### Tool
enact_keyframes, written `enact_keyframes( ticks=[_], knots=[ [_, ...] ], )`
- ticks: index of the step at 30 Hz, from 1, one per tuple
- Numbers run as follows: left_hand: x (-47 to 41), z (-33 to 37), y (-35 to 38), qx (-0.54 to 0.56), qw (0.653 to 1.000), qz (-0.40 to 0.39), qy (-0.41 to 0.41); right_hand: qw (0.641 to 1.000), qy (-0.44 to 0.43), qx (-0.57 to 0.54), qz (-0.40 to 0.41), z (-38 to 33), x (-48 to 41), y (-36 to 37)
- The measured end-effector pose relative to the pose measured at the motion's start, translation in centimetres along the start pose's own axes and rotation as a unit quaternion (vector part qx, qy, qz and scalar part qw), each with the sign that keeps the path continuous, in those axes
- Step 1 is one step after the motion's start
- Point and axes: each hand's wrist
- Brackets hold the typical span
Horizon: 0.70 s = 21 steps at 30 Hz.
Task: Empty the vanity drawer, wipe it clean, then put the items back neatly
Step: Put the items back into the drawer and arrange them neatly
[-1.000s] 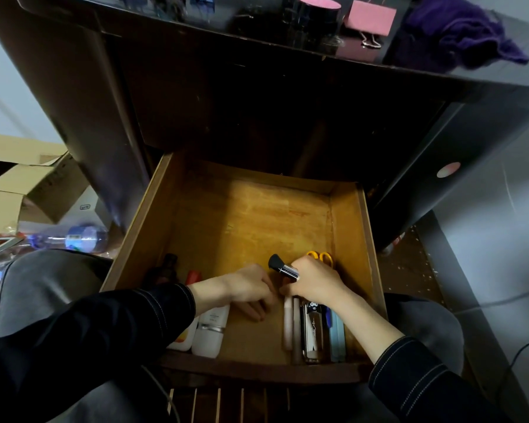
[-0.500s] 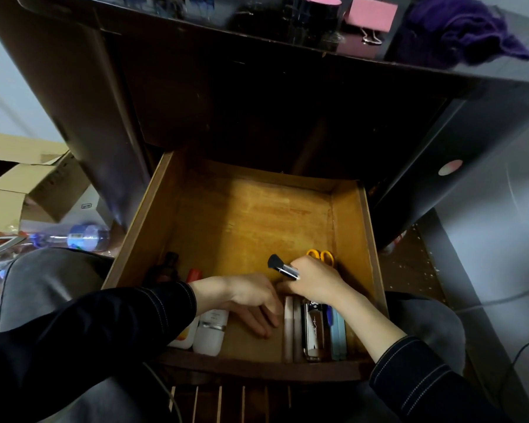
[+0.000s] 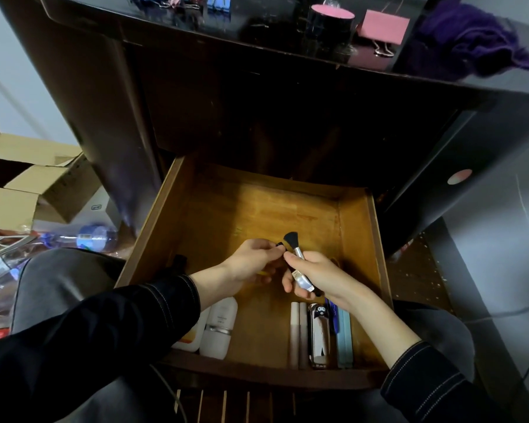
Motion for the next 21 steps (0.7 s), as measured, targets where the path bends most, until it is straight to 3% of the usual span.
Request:
enact_keyframes(
  ticks=[3,7,12,18,21],
  knots=[
    [-0.3,0.2,-0.1,0.02,0.999,0.037,0.008,0.999,0.015,-0.023,0.045,0.0,-0.1,0.2],
    [-0.7,0.5,-0.6,0.019,0.994,0.106,-0.008,0.986,0.023,0.044,0.162,0.4,-0.7,-0.2],
    [-0.4,0.2,-0.3,-0.04,0.995,0.082,-0.034,0.987,0.003,0.074,0.146,0.7,-0.9,0.2],
    [-0.5,0.3,-0.2,-0.078,0.992,0.094,-0.017,0.993,0.03,0.0,0.115,0.7,-1.4,0.7],
    [-0.4,0.2,-0.2,-0.087,0.991,0.097,-0.025,0.982,0.028,0.092,0.16,1.4,-2.2,0.7]
  ],
)
Point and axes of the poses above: each hand's wrist, its own x-axis away from the middle knuckle, its own y-axis out of the palm, z = x × y, and after that the axes turned 12 degrees about y, right-handed
